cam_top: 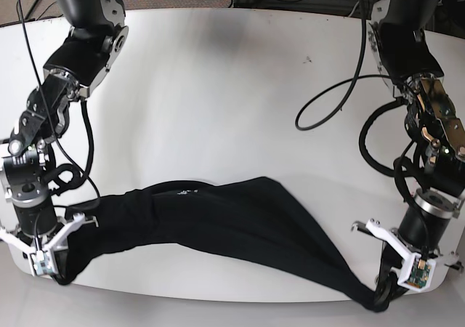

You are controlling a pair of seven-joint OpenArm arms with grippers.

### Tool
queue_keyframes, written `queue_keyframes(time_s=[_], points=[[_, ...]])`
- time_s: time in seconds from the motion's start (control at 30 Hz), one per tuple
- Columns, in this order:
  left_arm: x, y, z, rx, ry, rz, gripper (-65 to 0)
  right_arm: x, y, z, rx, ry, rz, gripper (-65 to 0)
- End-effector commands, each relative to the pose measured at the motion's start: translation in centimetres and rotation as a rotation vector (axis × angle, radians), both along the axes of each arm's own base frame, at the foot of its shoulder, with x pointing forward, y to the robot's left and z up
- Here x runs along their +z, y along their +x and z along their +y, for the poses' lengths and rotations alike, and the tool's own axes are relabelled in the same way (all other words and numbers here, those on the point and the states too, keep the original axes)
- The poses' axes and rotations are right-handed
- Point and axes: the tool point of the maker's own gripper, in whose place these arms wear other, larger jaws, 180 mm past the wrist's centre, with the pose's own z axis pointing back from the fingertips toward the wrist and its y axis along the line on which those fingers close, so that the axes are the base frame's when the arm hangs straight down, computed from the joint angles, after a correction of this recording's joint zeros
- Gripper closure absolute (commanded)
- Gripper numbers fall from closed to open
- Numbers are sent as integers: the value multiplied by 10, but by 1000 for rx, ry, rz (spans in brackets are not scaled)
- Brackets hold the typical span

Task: Layout the t-shirt on the table in an organized manner, then fold the t-shirt properly
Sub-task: 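Lift the shirt with both grippers, spreading the grippers apart, then swing the held shirt up and lay it flat across the table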

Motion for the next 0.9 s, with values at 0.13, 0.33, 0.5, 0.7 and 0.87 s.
queue_keyframes(time_s=[0.13,0.33,0.5,0.7,0.87], points=[[95,-1,8,40,9,-191,-3,78,17,6,-4,-108,-140,-5],[160,-12,13,63,13,-322,-3,126,31,-2,-28,-160,-191,-5],[199,-19,18,76,3,-396,-3,165,39,-15,-47,-187,-225,-5],[232,-29,39,120,1,-459,-3,206,41,-34,-81,-175,-269,-5],[255,-26,48,125,-27,-476,-3,230,42,-47,-96,-169,-280,-5]])
